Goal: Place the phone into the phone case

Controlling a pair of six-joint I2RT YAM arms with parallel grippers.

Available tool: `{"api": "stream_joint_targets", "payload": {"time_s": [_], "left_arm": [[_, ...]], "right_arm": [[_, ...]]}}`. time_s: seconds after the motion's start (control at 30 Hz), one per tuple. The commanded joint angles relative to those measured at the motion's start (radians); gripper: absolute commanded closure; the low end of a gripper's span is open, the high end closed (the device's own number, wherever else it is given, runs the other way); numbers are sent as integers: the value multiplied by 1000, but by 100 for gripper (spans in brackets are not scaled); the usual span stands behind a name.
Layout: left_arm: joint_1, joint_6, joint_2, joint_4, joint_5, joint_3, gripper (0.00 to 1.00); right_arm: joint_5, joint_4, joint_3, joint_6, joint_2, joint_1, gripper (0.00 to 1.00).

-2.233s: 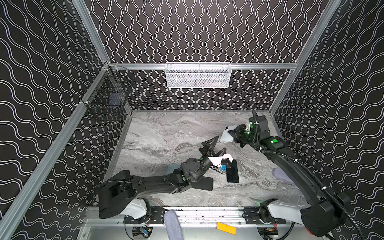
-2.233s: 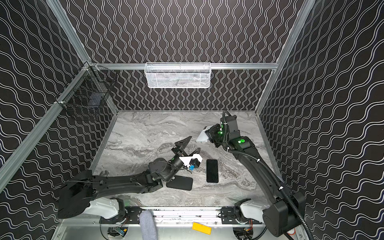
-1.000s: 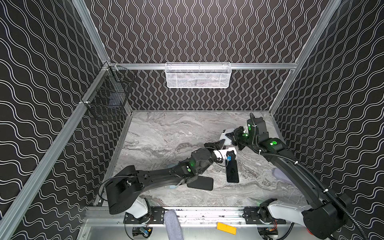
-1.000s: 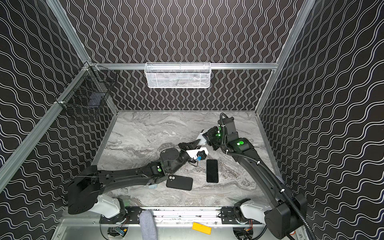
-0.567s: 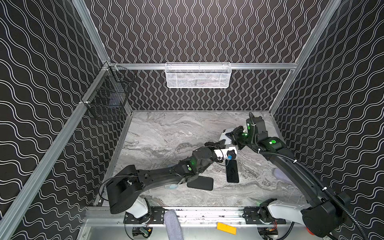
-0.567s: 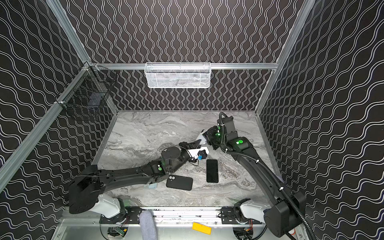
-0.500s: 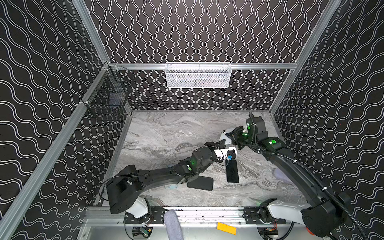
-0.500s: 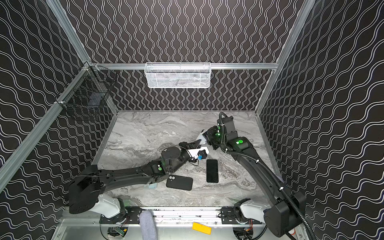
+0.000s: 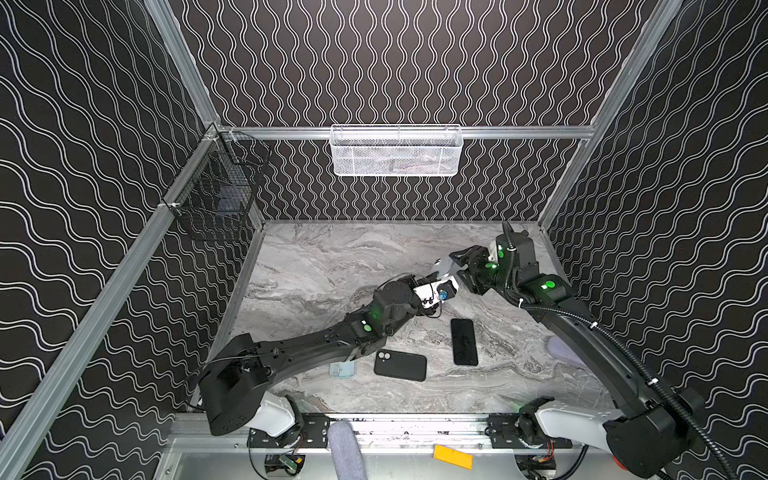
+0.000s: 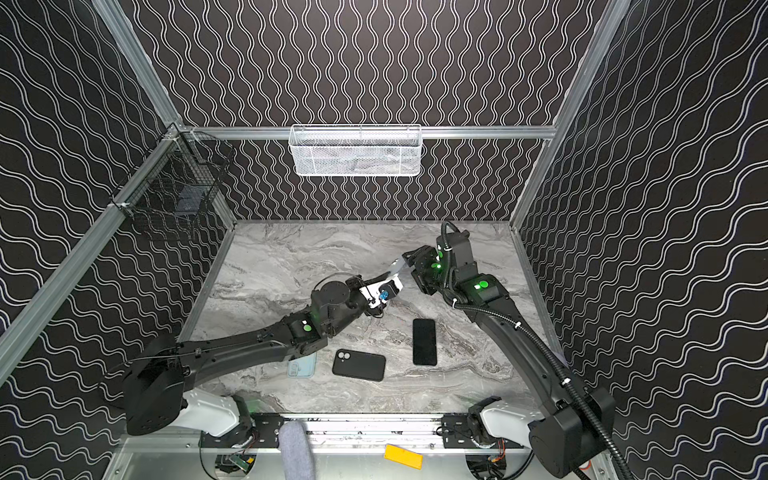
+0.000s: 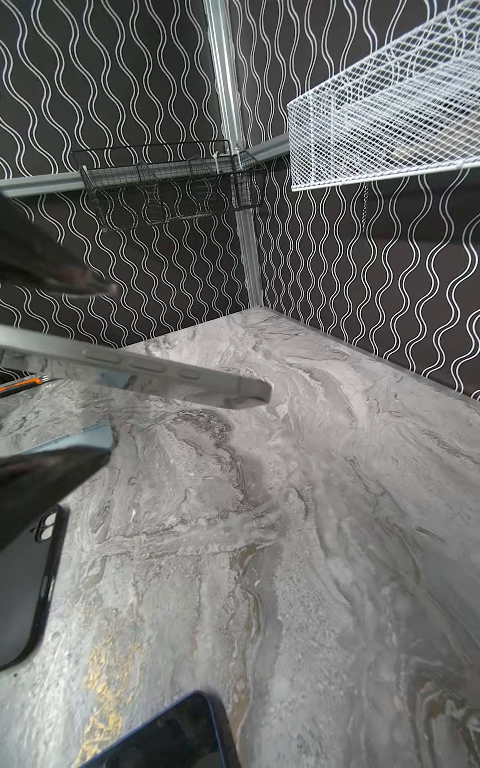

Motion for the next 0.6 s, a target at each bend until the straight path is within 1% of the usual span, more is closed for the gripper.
{"api": "stream_joint_targets", "payload": {"time_s": [0.0,0.1,0.17,0.23,0.33,0.43,0.5,0.57], "left_arm": [[33,-122,-24,5,40,14,100],[76,-212,-53,-35,70,15,100],[110,-280,-74,-63,92,14,100],[146,-355,-96,-103,111,20,100],[213,-487,-133,-188,170,40,100],[269,-591,-160,-276,242,64,100],[316,-663,-177,-332,323,76,100],[361,-738,-189,-381,410,89,100]], "right_arm": [[57,23,18,-37,-32,-14,33],[117,29,17,-90,-87,-33,30],[146,51,17,-169,-127,-53,29],[151,80,10,-279,-167,-75,26],[106,153,-29,-496,-229,-86,21],[14,183,-77,-647,-260,-88,20],[-92,199,-123,-710,-270,-93,19],[-231,234,-170,-734,-281,-107,19]]}}
